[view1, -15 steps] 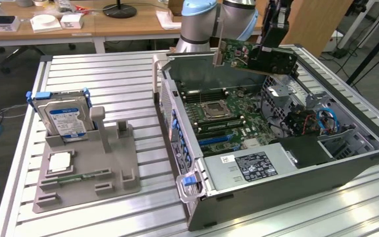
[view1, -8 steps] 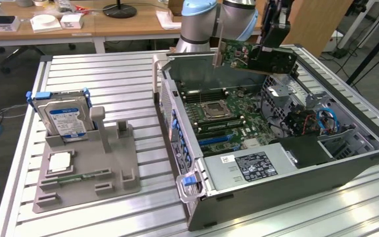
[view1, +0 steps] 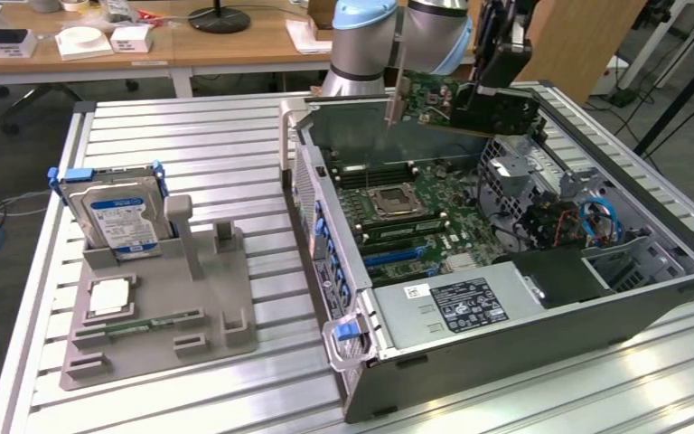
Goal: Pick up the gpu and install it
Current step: 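Insert the gpu into the slot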
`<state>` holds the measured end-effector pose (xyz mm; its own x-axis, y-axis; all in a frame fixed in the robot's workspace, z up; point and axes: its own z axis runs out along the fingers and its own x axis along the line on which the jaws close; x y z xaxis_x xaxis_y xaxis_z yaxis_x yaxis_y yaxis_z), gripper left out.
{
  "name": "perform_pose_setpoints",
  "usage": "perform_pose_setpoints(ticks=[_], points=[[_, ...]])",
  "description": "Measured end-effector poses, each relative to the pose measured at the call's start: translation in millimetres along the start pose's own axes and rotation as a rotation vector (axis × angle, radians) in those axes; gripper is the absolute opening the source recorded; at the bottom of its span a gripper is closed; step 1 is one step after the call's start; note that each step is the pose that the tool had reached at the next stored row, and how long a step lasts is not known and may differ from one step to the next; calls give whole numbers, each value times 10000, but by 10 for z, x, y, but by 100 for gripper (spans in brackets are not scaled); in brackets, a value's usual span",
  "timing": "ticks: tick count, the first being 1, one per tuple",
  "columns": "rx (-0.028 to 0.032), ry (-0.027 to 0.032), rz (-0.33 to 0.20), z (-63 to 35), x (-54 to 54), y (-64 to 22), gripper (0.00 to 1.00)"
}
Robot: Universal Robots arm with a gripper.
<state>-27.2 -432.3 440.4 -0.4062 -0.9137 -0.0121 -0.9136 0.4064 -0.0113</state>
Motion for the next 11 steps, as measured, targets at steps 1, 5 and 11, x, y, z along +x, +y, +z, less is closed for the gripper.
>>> perform_pose_setpoints(ticks=[1, 5, 11], points=[[-57, 25, -46, 0, 0, 0, 26], [-77, -1, -333, 3, -1, 0, 26], [-89, -17, -884, 6, 0, 0, 26]])
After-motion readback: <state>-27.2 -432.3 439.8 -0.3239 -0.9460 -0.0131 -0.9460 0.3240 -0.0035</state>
